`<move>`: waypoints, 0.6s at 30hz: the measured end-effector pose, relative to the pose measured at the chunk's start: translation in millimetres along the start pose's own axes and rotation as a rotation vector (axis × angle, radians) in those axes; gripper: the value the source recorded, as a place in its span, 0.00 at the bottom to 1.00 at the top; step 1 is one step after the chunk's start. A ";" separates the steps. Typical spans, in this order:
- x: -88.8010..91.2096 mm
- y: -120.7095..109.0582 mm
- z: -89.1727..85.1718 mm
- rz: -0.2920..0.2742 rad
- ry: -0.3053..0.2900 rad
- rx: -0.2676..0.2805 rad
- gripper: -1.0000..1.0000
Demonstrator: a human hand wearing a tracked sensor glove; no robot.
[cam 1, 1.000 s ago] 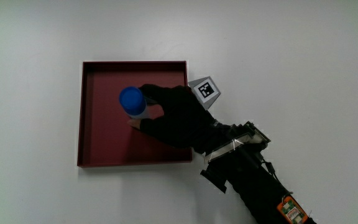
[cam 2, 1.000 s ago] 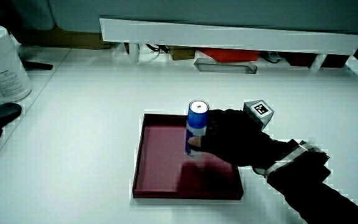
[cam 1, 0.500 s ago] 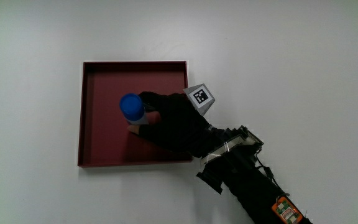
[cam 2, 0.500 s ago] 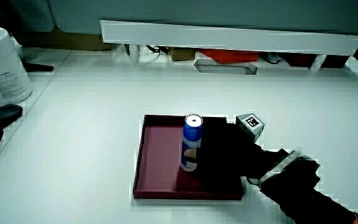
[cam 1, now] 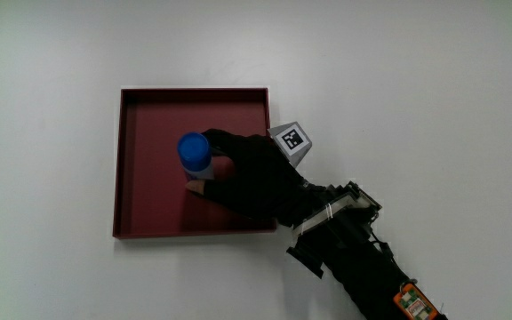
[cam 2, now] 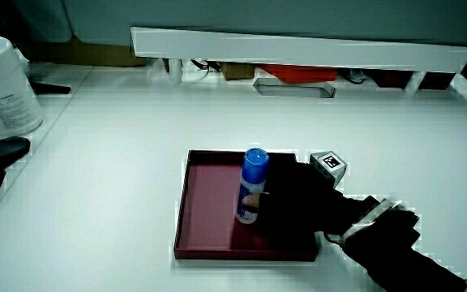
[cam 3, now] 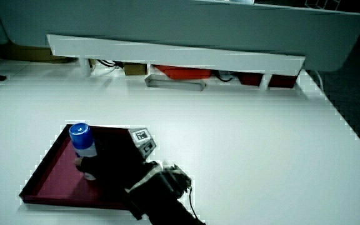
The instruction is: Place glue into plate
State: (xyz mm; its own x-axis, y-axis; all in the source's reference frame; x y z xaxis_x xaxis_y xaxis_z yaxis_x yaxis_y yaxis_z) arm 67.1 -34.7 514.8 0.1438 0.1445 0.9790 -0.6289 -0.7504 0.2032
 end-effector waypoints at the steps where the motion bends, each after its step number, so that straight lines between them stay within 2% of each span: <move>1: -3.1 -4.3 1.6 -0.005 -0.003 -0.002 0.03; 2: -6.4 -8.2 3.1 -0.006 0.006 -0.015 0.00; 5: -14.0 -22.0 10.3 -0.068 -0.068 -0.042 0.00; 7: -24.3 -35.6 14.5 -0.186 -0.092 -0.051 0.00; 11: -20.9 -58.9 29.3 -0.127 -0.154 -0.051 0.00; 18: -33.8 -103.9 48.2 -0.165 -0.296 -0.054 0.00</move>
State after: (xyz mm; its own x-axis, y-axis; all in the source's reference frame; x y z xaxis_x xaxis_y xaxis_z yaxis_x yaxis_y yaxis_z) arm 164.4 7.4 459.8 0.4573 0.0615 0.8872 -0.6171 -0.6963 0.3664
